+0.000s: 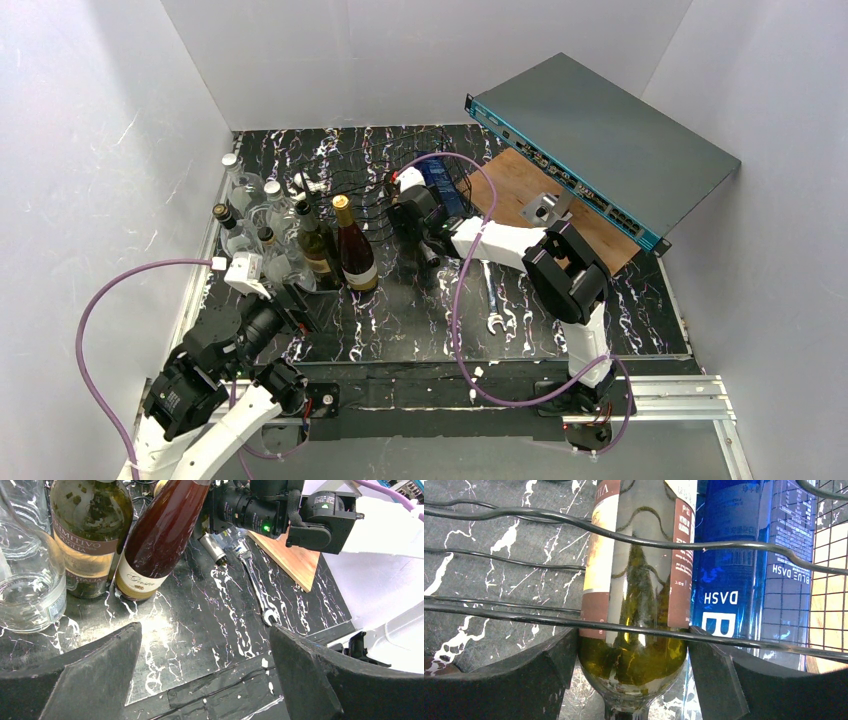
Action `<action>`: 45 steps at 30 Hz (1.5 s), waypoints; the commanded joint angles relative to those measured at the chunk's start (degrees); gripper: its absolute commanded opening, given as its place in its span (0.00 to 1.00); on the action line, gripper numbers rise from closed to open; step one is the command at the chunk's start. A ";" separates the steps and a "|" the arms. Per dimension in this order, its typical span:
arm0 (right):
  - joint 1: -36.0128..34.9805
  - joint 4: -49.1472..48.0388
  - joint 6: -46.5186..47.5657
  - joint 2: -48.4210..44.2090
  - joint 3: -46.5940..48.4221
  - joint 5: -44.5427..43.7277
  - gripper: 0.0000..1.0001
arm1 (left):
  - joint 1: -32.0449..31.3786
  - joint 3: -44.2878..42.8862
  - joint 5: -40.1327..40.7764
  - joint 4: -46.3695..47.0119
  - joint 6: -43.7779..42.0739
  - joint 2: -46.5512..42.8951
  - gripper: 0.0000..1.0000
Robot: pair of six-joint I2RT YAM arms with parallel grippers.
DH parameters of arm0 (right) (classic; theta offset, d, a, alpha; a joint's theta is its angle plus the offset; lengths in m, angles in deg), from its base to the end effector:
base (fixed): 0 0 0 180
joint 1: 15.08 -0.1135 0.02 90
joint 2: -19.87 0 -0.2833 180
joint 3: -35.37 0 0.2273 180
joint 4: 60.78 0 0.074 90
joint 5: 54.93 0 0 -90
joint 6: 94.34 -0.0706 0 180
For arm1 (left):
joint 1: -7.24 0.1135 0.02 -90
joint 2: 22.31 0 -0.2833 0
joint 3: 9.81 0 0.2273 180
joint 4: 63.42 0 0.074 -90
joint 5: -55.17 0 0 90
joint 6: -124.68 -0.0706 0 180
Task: Take the wine bottle off the wine rack
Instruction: Pick up the wine bottle from the wine rack.
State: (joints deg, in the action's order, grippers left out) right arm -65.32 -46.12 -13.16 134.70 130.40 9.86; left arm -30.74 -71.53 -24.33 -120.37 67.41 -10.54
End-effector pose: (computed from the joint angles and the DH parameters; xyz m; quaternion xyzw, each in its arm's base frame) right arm 0.3215 0.3394 0.2156 -0.2103 0.8437 0.0561 0.4908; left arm 0.0326 -0.0091 0.3278 -0.0264 0.7478 -0.3259 0.5778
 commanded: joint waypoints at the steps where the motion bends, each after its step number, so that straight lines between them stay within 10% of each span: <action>1: -0.30 -4.63 -0.03 -1.13 -0.93 0.46 0.83 | 0.18 0.12 0.25 -0.27 0.49 -0.63 0.98; 10: -0.28 -4.28 0.53 -0.49 -1.59 0.68 0.92 | 0.23 0.00 -0.04 -0.47 1.01 -0.66 0.98; 28: -0.27 -7.33 2.82 -10.68 -9.57 7.46 0.45 | 0.18 -0.63 -2.70 -0.19 -0.95 -0.23 0.98; 45: -0.22 -5.38 5.98 -25.60 -24.52 17.55 0.31 | 0.18 -0.04 -10.31 3.28 -5.18 0.38 0.98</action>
State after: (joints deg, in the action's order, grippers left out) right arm -65.01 -48.57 -9.88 114.37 107.41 22.80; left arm -30.74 -71.55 -30.25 -119.43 64.97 -11.17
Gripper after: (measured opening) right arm 0.829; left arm 0.983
